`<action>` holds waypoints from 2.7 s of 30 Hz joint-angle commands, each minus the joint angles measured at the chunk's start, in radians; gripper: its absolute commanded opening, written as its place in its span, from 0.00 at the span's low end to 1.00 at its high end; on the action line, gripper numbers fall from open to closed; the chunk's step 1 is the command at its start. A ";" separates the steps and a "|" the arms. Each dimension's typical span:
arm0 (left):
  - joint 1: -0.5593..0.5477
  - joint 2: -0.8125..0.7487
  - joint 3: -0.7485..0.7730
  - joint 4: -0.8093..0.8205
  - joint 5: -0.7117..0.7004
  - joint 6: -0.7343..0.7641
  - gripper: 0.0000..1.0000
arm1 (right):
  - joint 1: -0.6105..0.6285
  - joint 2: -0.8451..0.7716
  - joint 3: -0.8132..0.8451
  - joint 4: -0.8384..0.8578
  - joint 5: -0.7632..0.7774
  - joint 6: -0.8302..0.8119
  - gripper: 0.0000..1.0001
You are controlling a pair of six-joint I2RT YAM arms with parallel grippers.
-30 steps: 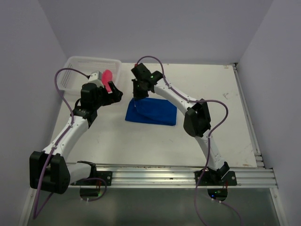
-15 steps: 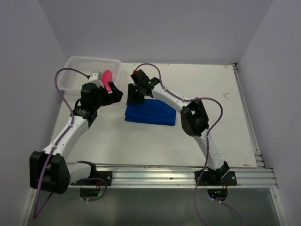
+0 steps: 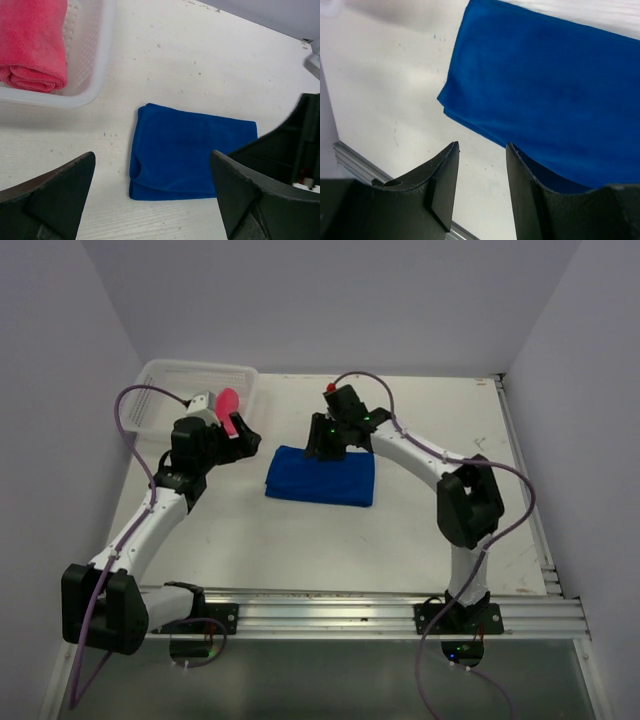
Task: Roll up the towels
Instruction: Fold the towel
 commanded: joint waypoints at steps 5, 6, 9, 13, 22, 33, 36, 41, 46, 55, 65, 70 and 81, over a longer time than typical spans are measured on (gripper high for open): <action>-0.008 -0.071 -0.031 0.078 -0.012 -0.010 1.00 | -0.168 -0.398 -0.443 0.135 -0.009 -0.036 0.46; -0.012 -0.057 -0.031 0.082 0.014 -0.010 1.00 | -0.191 -0.421 -0.472 0.128 -0.001 -0.046 0.45; -0.015 0.004 -0.037 0.100 0.081 -0.024 1.00 | -0.231 -0.502 -0.567 0.122 0.016 -0.063 0.44; -0.043 0.070 -0.031 0.114 0.091 0.009 0.98 | -0.277 -0.550 -0.678 0.171 0.015 -0.054 0.41; -0.152 0.259 0.021 -0.007 -0.049 0.057 0.76 | -0.364 -0.513 -0.782 0.273 -0.067 -0.049 0.41; -0.152 0.344 -0.026 -0.011 -0.172 0.029 0.69 | -0.384 -0.389 -0.791 0.380 -0.149 -0.042 0.43; -0.153 0.360 -0.016 0.002 -0.166 0.023 0.66 | -0.383 -0.358 -0.795 0.406 -0.169 -0.034 0.43; -0.153 0.393 -0.022 0.009 -0.181 0.023 0.66 | -0.383 -0.334 -0.808 0.438 -0.182 -0.027 0.43; -0.153 0.445 -0.033 0.023 -0.178 0.011 0.64 | -0.381 -0.322 -0.828 0.457 -0.186 -0.017 0.43; -0.153 0.443 -0.063 0.022 -0.146 -0.020 0.50 | -0.372 -0.315 -0.850 0.470 -0.202 -0.013 0.42; -0.175 0.305 -0.203 0.016 -0.127 -0.069 0.48 | -0.340 -0.351 -0.891 0.469 -0.225 -0.007 0.43; -0.193 0.235 -0.276 0.016 -0.141 -0.101 0.48 | -0.335 -0.348 -0.908 0.463 -0.228 -0.023 0.42; -0.215 0.016 -0.410 -0.030 -0.135 -0.184 0.48 | -0.335 -0.375 -0.939 0.447 -0.237 -0.048 0.23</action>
